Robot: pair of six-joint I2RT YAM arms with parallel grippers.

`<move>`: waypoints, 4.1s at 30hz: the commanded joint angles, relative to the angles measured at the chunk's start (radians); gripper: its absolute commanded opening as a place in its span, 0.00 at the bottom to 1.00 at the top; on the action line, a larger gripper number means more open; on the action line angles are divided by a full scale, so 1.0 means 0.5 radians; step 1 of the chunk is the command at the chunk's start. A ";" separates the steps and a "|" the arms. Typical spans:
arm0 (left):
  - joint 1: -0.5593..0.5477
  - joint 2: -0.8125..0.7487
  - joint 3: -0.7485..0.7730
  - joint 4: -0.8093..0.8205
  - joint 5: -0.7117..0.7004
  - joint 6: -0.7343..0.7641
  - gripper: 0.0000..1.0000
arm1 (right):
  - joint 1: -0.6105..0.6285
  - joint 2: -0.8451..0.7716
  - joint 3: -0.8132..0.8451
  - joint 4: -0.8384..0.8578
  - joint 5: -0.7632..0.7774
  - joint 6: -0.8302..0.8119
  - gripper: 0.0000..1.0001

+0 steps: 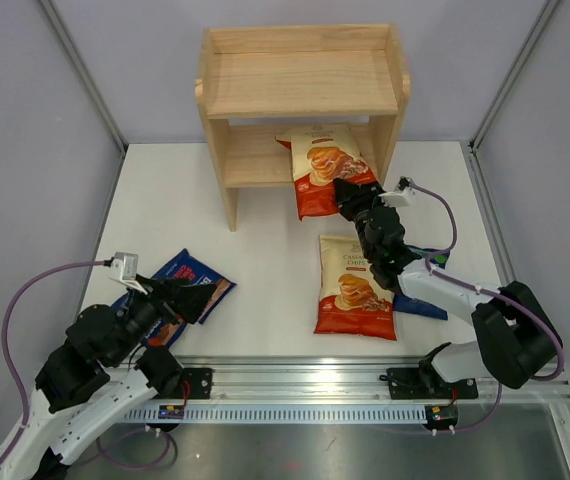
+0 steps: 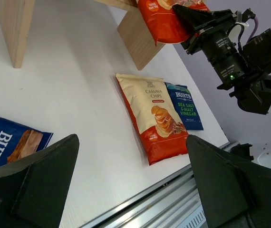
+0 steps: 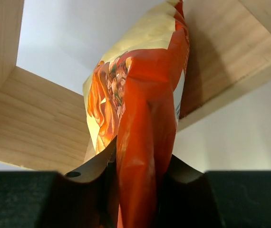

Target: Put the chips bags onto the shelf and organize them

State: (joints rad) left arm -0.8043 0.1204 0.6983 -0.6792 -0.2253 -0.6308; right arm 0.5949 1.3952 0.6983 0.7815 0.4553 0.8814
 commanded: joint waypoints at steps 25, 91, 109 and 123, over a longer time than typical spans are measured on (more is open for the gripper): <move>-0.008 0.100 0.193 -0.283 -0.117 -0.113 0.99 | 0.013 0.284 0.886 -1.446 0.356 0.796 0.19; -0.008 0.121 0.156 -0.298 -0.083 -0.104 0.99 | -0.223 -0.035 0.699 -1.611 0.274 0.695 0.57; -0.008 0.213 0.349 -0.479 -0.197 0.004 0.99 | -0.309 -0.919 0.364 -2.212 -0.379 -0.565 0.92; -0.008 0.256 0.438 -0.544 -0.231 0.105 0.99 | -0.503 -0.999 0.027 -2.419 -1.037 -0.689 0.98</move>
State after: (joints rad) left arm -0.8043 0.2249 0.8764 -0.9531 -0.3080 -0.6121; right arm 0.3466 0.9222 0.7502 -0.4370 -0.0319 0.5426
